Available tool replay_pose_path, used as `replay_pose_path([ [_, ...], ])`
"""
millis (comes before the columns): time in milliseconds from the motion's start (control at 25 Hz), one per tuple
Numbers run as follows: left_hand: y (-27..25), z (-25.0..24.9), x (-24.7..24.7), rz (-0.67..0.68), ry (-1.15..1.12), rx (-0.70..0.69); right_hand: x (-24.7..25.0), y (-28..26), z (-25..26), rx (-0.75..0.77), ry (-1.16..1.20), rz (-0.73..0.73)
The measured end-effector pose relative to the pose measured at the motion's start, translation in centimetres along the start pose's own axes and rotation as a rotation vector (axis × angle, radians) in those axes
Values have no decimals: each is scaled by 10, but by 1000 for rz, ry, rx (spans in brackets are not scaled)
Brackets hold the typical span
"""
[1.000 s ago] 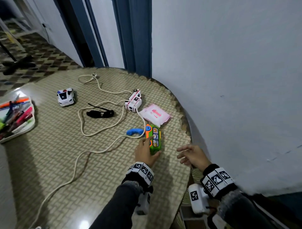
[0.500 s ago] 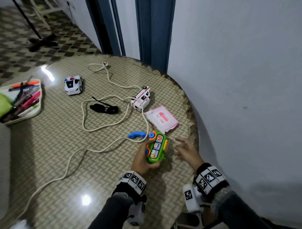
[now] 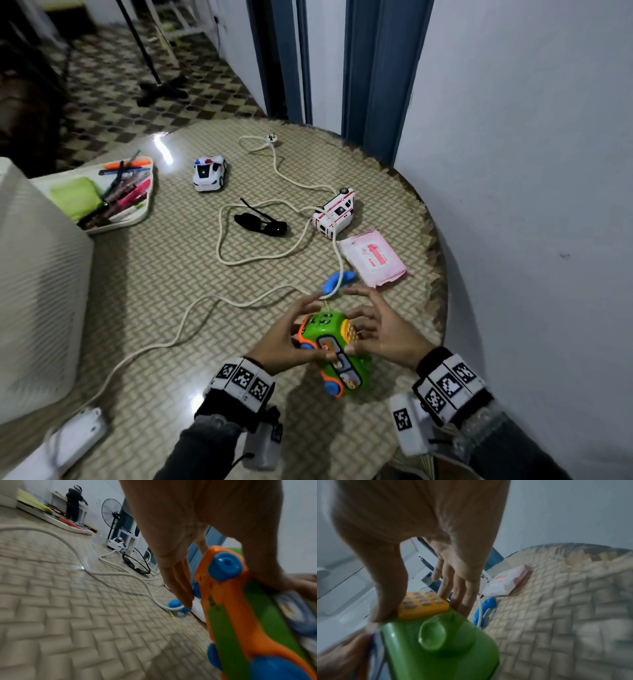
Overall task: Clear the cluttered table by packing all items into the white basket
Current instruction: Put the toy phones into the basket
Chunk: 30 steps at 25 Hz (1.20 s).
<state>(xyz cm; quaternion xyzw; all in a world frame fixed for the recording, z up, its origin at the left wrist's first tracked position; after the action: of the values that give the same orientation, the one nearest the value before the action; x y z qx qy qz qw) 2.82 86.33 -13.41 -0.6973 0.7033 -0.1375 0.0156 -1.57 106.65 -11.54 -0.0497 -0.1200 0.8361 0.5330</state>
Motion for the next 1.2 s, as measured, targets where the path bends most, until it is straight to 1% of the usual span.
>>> replay_pose_path([
  [40, -5, 4, 4, 54, 9, 26, -4, -4, -1, -5, -17, 37],
  [80, -10, 6, 8, 71, 24, 37, -8, -6, -2, -15, -20, 44],
  [120, -15, 7, 14, 58, 33, 37, -12, -6, -3, -28, -2, 17],
  [160, -20, 9, 20, 34, 36, 28, -14, -3, -5, -37, 25, -48],
  [200, -24, 10, 26, 9, 33, 4, -14, 3, -8, -45, 19, -150],
  [280, -33, 13, 39, -25, 10, -29, -7, 18, -20, -53, -70, -372],
  [320, -37, 14, 44, -39, -16, -34, -3, 25, -25, -71, -104, -450],
  [360, -41, 14, 50, -59, -44, -39, 0, 31, -30, -98, -117, -497],
  [400, -44, 14, 55, -89, -69, -50, 1, 37, -32, -120, -130, -514],
  [480, -48, 12, 66, -152, -112, -79, -2, 47, -33, -122, -148, -503],
  [600, -47, 8, 78, -284, -177, -122, -13, 67, -29, -68, -138, -485],
  [720, -44, 7, 90, -421, -197, -146, -22, 86, -23, -8, -192, -480],
  [760, -43, 6, 93, -444, -201, -154, -21, 91, -21, 4, -212, -518],
  [840, -42, 7, 98, -457, -198, -163, -12, 102, -22, -2, -261, -678],
  [880, -41, 9, 99, -460, -198, -160, -8, 107, -26, -14, -290, -732],
  [920, -40, 12, 99, -461, -202, -159, -5, 114, -31, -39, -305, -736],
  [960, -38, 17, 100, -463, -204, -159, -4, 119, -37, -63, -291, -686],
  [1040, -35, 26, 100, -463, -213, -143, -8, 123, -42, -83, -240, -537],
  [1120, -29, 31, 100, -463, -205, -116, -9, 126, -44, -48, -242, -467],
  [1200, -23, 32, 99, -453, -195, -111, -9, 134, -45, 44, -325, -448],
])
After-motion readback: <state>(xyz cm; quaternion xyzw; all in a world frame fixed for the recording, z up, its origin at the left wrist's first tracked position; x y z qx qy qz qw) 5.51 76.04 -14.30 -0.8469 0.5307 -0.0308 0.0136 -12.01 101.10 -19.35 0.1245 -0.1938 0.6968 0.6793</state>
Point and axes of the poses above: each hand's wrist, its own y-axis towards the middle knuckle, its own x-axis out of the back of the hand, z = x × y, the point moved 2 cm from there along y, towards the middle knuckle, and after that the axes turned 14 degrees about -z, right-handed, at the moved point
